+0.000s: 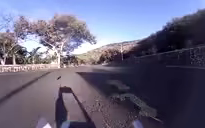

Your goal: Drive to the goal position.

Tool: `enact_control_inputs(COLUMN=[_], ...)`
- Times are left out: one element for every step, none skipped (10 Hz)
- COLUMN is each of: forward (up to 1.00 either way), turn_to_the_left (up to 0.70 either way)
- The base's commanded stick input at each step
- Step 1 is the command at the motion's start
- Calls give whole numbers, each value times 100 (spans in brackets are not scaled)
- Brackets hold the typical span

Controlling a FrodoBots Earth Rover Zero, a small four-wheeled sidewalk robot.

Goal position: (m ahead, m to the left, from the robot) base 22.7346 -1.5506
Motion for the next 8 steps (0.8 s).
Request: enact_control_inputs(forward=[50, 50, 50, 50, 50, 50, 50, 50], turn_to_the_left=[0, 0, 0, 0, 0, 0, 0, 0])
